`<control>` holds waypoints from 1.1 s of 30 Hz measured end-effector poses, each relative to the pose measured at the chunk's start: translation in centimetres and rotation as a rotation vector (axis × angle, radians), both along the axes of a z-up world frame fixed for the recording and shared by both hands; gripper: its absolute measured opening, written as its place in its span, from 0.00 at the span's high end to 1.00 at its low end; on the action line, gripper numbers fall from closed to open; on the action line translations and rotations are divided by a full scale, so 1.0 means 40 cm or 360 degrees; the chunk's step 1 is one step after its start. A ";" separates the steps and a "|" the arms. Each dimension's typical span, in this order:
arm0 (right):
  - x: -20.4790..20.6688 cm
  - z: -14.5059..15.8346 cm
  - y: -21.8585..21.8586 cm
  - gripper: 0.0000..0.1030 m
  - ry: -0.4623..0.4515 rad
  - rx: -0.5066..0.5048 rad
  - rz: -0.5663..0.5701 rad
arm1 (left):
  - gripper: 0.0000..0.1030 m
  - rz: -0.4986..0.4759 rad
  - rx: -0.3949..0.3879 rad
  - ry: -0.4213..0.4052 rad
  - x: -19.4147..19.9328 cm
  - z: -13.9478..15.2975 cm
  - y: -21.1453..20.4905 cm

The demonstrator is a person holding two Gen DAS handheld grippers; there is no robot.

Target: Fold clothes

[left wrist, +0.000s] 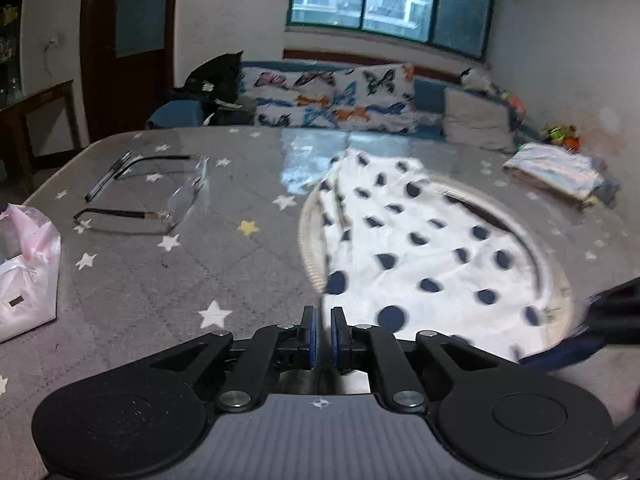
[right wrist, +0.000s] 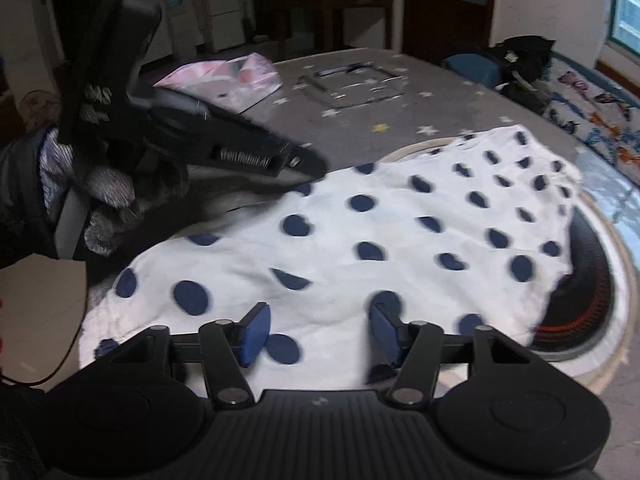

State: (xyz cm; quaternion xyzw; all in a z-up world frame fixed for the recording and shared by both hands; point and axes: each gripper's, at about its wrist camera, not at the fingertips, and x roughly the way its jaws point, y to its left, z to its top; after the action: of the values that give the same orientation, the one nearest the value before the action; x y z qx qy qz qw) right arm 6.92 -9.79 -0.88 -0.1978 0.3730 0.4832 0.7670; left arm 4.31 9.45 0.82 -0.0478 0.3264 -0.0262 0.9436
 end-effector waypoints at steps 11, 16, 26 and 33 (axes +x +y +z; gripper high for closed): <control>-0.051 0.008 0.037 0.45 0.0092 0.0078 0.0190 | 0.91 -0.0287 -0.0056 0.0127 -0.018 -0.020 -0.074; -0.080 0.002 0.029 0.45 0.0142 0.0058 0.0285 | 0.91 -0.0189 -0.0009 0.0134 -0.020 -0.036 -0.045; -0.018 0.062 -0.004 0.44 0.0084 0.0131 0.0134 | 0.91 -0.0134 -0.0006 0.0104 -0.043 -0.017 -0.013; 0.052 0.003 0.004 0.44 0.0158 0.0050 0.0005 | 0.88 -0.0225 -0.0069 0.0065 -0.060 0.017 -0.051</control>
State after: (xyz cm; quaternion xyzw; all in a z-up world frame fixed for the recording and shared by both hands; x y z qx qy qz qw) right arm 9.00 -9.65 -0.78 -0.1622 0.4027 0.4995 0.7497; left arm 1.92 7.40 1.51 -0.0456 0.3474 -0.0989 0.9313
